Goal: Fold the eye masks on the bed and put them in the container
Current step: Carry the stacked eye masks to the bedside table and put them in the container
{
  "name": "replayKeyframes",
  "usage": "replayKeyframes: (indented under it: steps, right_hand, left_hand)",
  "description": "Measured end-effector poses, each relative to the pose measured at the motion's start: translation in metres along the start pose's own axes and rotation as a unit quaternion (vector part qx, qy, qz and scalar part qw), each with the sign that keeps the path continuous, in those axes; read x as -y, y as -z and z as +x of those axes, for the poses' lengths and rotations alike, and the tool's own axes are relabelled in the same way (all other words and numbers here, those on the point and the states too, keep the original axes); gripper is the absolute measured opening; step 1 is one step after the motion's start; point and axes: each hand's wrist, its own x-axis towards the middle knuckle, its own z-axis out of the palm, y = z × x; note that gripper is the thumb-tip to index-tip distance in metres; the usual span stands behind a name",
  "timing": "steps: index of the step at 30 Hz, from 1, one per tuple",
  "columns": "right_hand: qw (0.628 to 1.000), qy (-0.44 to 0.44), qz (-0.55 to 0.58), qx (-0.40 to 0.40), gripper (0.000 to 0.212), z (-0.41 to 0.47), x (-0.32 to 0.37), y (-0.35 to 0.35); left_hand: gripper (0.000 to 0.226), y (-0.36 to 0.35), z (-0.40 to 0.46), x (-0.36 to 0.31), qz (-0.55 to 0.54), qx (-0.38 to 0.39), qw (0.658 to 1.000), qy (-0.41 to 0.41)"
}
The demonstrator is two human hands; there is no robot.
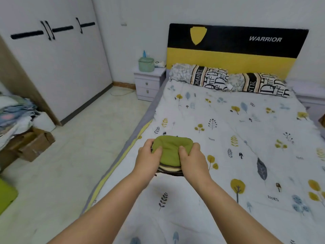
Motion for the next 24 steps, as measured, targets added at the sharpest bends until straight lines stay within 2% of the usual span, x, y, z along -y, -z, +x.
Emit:
replayKeyframes:
  steps: [3,11,19,24]
  right_hand:
    - [1.000,0.015,-0.008,0.014,0.036,-0.010,0.029,0.010]
    - [0.994,0.070,-0.010,0.085,0.037,-0.041,0.087,0.003]
    - [0.989,0.093,-0.031,0.109,0.044,-0.068,0.134,-0.045]
    - [0.987,0.107,-0.028,0.116,0.040,-0.084,0.171,-0.096]
  left_hand:
    - [0.022,0.016,-0.015,-0.022,-0.019,-0.022,1.000,-0.010]
    - [0.014,0.072,-0.052,-0.049,-0.068,-0.084,0.994,0.008]
    - [0.011,0.145,-0.065,-0.043,-0.072,-0.120,0.990,-0.001]
    - [0.012,0.211,-0.061,-0.031,-0.077,-0.119,0.990,-0.011]
